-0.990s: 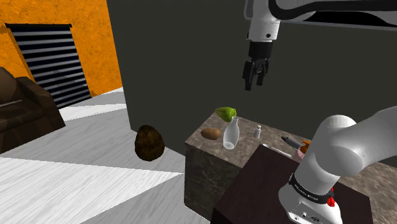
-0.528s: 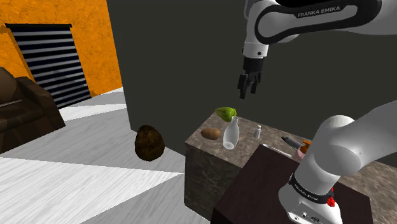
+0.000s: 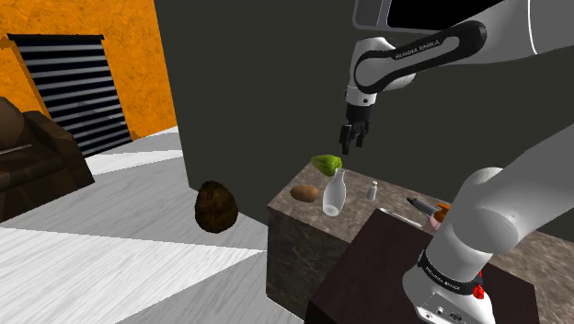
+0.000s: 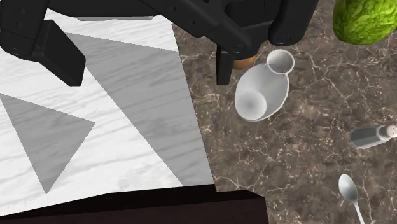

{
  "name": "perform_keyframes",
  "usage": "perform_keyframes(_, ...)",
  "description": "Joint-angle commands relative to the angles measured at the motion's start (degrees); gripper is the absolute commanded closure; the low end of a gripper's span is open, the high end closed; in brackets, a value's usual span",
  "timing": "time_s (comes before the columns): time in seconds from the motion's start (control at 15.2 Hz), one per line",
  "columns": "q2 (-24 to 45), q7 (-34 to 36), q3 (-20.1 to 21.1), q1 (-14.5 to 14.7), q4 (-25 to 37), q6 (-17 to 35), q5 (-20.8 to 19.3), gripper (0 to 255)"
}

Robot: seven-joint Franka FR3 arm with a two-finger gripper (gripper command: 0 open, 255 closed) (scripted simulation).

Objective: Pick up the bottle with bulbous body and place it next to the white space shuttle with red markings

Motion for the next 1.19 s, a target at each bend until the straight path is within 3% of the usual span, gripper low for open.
perform_keyframes(0.0,3.7,-1.7,-1.5,-0.3,0.2,3.8,-0.1,0)
perform_keyframes(0.53,20.2,-10.2,-7.0,-1.3,4.3,16.7,2.9,0)
perform_keyframes(1.12,40.9,-22.6,-8.1,-5.2,14.9,26.1,13.4,0)
